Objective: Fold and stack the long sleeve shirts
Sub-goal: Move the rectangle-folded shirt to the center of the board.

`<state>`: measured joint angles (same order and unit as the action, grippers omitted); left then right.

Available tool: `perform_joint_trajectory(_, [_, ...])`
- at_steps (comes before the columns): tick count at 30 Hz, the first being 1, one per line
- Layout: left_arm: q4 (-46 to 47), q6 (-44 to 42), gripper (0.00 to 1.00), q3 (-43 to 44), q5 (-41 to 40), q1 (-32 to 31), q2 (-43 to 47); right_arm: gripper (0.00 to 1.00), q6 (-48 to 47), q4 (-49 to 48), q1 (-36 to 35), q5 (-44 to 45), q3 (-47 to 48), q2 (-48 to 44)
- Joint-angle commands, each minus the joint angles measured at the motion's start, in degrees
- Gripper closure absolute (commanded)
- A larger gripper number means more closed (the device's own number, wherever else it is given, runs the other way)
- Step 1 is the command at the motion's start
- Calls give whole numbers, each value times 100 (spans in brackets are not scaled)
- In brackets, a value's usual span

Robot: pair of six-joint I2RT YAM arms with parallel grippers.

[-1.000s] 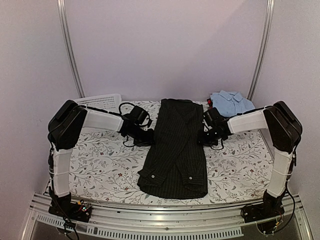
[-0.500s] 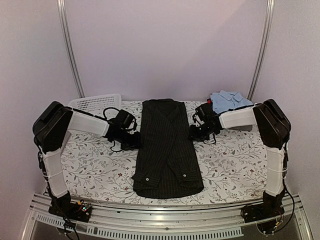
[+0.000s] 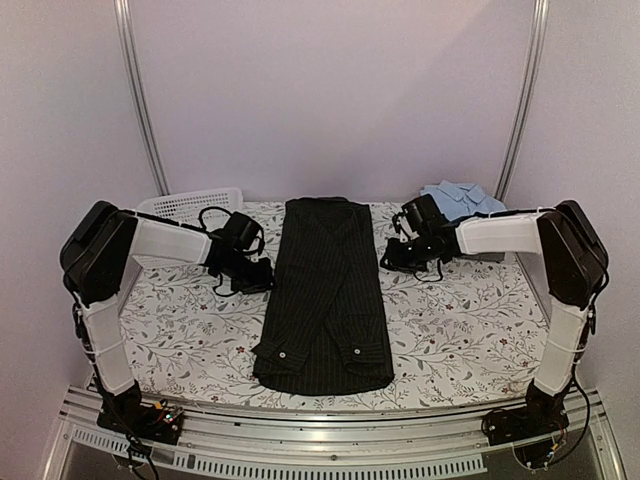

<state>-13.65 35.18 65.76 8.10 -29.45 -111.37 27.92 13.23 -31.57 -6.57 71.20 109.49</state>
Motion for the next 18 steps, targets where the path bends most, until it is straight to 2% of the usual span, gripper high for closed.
perform_joint_trajectory(1, [-484,-171,70,17,-347,25,568,82,-76,-767,1,-363,748,297])
perform_joint_trajectory(3, [-519,-176,70,24,-266,-16,712,89,-63,-877,97,-645,1297,712])
perform_joint_trajectory(5, [-507,-189,70,32,-200,-114,808,89,1,-1032,202,-810,1823,1190])
perform_joint_trajectory(14, [-564,-291,70,317,94,-324,775,57,-114,-1049,759,-1137,4340,3144])
perform_joint_trajectory(18, [-448,-308,71,414,329,-380,705,52,-24,-1157,850,-1538,5208,3897])
